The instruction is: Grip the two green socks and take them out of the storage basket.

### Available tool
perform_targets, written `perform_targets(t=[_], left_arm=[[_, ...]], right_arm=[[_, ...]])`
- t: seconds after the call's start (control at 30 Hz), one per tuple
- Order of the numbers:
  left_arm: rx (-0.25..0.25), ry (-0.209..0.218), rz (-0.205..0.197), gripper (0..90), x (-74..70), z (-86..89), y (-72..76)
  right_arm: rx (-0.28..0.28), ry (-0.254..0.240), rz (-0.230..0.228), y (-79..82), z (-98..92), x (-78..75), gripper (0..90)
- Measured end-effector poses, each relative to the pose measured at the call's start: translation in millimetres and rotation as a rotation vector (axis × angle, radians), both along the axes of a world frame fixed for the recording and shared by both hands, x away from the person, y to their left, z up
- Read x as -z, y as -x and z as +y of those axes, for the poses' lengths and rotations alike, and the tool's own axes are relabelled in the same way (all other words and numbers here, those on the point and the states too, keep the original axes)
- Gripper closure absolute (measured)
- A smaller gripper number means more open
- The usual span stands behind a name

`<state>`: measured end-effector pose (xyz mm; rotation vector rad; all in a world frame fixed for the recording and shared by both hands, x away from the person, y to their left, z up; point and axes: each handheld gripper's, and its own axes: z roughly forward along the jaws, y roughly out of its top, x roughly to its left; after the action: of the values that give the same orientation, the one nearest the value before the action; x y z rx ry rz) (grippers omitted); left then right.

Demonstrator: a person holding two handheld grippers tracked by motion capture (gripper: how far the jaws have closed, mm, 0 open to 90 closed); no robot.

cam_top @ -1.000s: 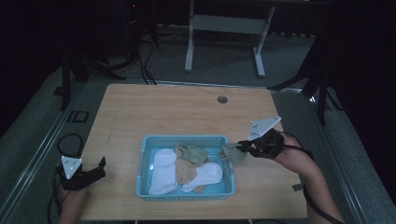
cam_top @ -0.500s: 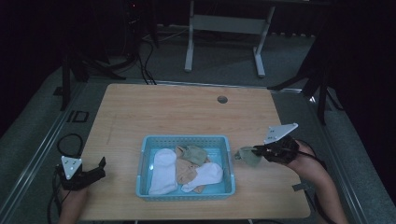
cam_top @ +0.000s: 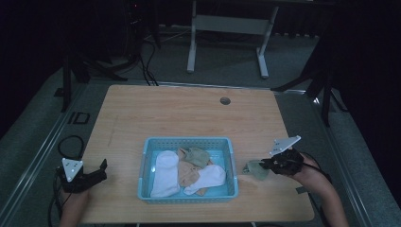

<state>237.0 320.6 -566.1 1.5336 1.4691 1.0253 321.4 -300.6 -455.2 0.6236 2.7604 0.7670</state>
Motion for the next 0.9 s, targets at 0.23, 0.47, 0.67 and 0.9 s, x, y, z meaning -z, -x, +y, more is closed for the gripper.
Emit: perform_targets(t=[0.23,0.47,0.67,0.9], left_arm=[[0.001,0.0,-0.002,0.4,0.1,0.0,0.0],[0.001,-0.001,0.001,0.4,0.0,0.0,-0.1],[0.0,-0.001,0.002,0.4,0.0,-0.1,-0.2],[-0.001,-0.002,0.002,0.4,0.0,-0.2,-0.2]], right_arm=[[0.024,-0.002,0.03,-5.4,-6.5,17.3,82.1],[0.037,0.005,0.081,-14.5,-5.2,39.3,81.9],[0.052,0.016,0.116,-18.5,-6.9,51.7,79.9],[0.049,-0.007,0.121,-21.7,-8.5,42.6,60.2]])
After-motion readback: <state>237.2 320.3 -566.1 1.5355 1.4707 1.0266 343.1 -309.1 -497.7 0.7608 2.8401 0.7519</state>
